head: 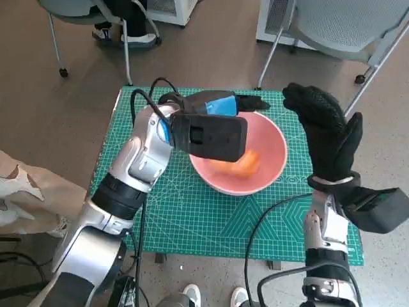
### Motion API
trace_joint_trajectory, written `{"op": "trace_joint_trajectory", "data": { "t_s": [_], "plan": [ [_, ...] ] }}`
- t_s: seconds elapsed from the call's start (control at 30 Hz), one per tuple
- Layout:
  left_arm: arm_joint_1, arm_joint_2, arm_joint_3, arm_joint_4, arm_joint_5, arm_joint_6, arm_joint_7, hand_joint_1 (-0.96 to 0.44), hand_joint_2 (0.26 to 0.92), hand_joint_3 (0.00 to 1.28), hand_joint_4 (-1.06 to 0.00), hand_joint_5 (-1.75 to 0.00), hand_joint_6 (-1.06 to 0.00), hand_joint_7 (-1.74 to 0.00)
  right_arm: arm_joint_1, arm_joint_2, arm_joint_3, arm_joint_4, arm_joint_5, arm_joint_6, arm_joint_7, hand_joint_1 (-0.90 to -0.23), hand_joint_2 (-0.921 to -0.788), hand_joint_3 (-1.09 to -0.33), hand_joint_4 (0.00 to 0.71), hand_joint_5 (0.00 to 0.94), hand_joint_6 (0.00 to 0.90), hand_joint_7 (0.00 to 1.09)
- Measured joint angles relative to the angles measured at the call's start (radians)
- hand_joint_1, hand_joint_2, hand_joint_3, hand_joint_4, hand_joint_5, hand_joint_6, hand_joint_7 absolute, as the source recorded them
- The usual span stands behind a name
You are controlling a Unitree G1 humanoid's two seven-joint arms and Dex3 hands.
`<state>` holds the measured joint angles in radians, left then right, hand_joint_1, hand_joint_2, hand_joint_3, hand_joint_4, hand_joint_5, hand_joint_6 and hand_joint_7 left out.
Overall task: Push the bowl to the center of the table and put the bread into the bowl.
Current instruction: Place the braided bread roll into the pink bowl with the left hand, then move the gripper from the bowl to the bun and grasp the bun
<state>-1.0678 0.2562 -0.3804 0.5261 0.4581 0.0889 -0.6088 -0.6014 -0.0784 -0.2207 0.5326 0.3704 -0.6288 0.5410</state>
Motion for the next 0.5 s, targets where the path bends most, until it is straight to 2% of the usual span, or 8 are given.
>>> {"op": "trace_joint_trajectory", "data": {
  "t_s": [0.27, 0.5],
  "plan": [
    [0.013, 0.022, 0.008, -0.038, 0.000, -0.025, 0.019, -0.35, 0.761, 0.04, 0.00, 0.00, -0.10, 0.00, 0.000, 0.002, 0.005, -0.001, -0.002, 0.000, -0.005, -0.638, -0.921, -0.720, 0.244, 0.002, 0.099, 0.49],
    [0.088, 0.106, 0.055, -0.168, -0.016, -0.065, 0.022, -0.40, 0.773, 0.03, 0.00, 0.00, -0.09, 0.00, 0.003, 0.004, 0.009, -0.001, -0.003, 0.000, -0.009, -0.637, -0.921, -0.722, 0.243, 0.001, 0.100, 0.49]
  ]
}}
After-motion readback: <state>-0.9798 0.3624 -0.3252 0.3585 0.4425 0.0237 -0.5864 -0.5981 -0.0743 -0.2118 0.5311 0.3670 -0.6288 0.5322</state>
